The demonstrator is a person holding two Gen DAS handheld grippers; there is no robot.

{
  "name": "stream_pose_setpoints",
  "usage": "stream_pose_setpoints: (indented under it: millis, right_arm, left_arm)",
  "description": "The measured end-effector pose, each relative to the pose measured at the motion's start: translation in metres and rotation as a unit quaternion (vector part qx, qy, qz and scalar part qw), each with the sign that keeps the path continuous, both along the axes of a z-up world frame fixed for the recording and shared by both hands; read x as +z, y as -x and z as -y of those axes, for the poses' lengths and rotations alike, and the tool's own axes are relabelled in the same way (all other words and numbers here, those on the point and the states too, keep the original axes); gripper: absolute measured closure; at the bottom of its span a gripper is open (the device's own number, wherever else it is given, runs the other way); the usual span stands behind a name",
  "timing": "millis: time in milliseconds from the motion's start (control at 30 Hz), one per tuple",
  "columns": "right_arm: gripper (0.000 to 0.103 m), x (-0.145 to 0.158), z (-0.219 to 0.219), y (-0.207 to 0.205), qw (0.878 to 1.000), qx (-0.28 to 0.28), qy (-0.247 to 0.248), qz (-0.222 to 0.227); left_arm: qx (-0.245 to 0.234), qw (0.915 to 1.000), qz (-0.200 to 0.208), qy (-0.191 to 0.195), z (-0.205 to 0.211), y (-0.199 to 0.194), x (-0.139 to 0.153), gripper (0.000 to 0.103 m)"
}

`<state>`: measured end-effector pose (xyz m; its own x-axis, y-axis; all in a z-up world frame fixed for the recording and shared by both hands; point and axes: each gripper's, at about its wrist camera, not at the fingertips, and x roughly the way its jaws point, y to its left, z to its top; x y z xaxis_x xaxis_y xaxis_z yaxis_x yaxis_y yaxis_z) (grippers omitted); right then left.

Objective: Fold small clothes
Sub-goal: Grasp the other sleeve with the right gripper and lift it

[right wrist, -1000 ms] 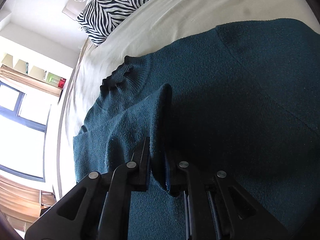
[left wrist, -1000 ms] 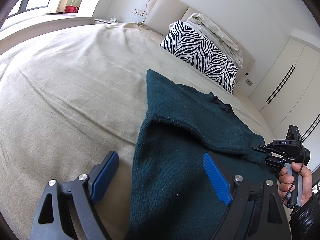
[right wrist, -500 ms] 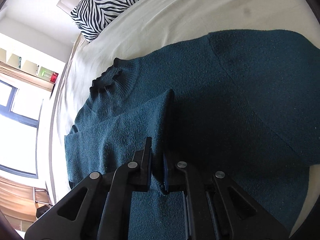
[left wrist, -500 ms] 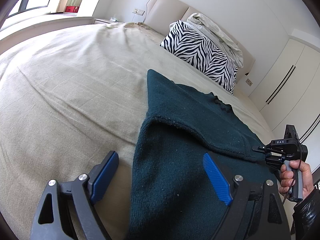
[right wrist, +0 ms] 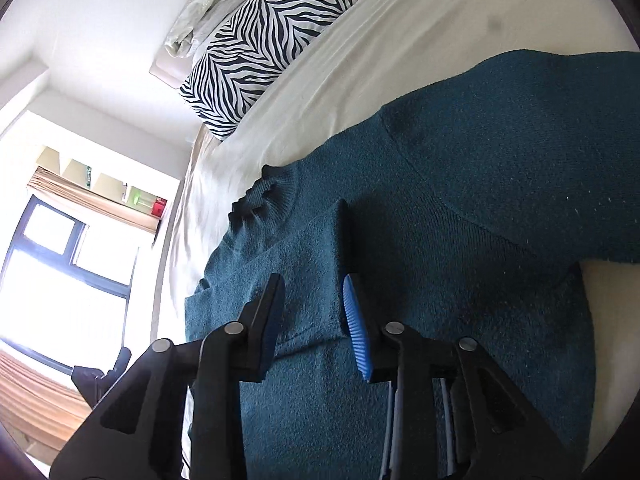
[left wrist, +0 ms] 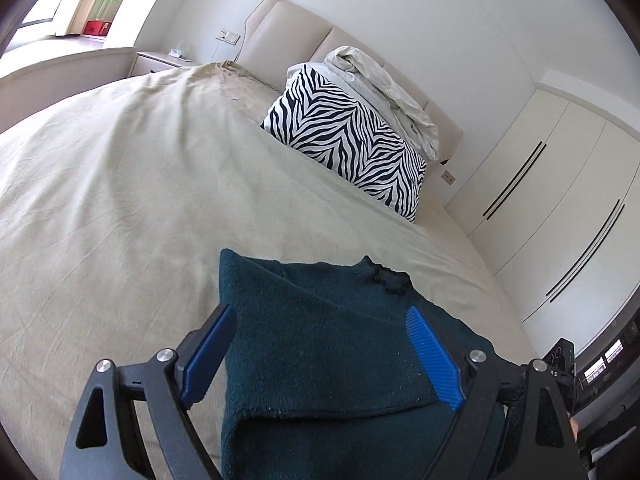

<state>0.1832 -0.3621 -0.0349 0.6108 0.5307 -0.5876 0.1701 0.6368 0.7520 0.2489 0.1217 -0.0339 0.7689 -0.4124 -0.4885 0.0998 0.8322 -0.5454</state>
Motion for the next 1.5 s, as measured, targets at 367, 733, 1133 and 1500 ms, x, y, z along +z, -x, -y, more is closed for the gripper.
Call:
stream_pose_setpoints:
  millis: [367,733,1133,1500]
  right_arm:
    - [0.046,-0.008,-0.023,0.033,0.997,0.067,-0.049,0.004]
    - [0.046,-0.028,0.025,0.105,0.996,-0.014,-0.083,-0.004]
    - [0.047,-0.028,0.211,0.222,0.957,-0.286,-0.035,-0.023]
    - [0.049,-0.048,0.312,0.187,0.918,-0.392,-0.051,-0.020]
  left_arm:
    - [-0.094,0.9876,-0.112,0.059,0.007,-0.061,-0.062,0.029]
    - [-0.129,0.9838,-0.111,-0.056,0.032,0.013,-0.046,0.028]
    - [-0.167,0.9810,-0.095,-0.026,0.109,0.075,-0.019,0.019]
    - [-0.183,0.9732,-0.139,-0.014,0.171,0.085,-0.052,0.019]
